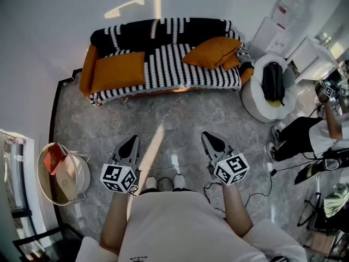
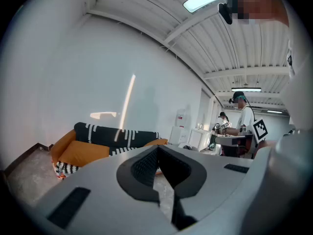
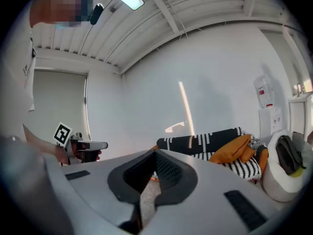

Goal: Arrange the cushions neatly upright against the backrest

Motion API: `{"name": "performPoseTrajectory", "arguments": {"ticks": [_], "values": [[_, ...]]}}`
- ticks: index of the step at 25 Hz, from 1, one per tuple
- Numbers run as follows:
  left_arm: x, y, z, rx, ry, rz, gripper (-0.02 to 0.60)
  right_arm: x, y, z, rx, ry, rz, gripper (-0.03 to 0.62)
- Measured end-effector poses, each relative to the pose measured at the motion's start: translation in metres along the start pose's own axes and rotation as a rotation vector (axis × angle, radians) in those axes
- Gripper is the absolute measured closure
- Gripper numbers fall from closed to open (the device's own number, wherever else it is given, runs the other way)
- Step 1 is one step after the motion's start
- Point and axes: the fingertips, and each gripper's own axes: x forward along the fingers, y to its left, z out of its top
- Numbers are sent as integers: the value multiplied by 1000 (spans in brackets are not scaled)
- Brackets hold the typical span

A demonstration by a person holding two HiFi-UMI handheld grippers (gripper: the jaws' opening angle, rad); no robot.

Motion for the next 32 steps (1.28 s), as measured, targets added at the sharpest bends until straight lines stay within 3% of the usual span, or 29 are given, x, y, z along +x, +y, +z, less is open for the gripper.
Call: {"name": "performPoseTrajectory", "arguments": {"ticks": [16, 32], "values": [[16, -29, -7, -1, 13, 81, 565, -20, -33, -7, 40, 1, 75, 572], [29, 0, -14, -13, 32, 147, 565, 16, -38, -13, -10, 50, 111, 571]]}}
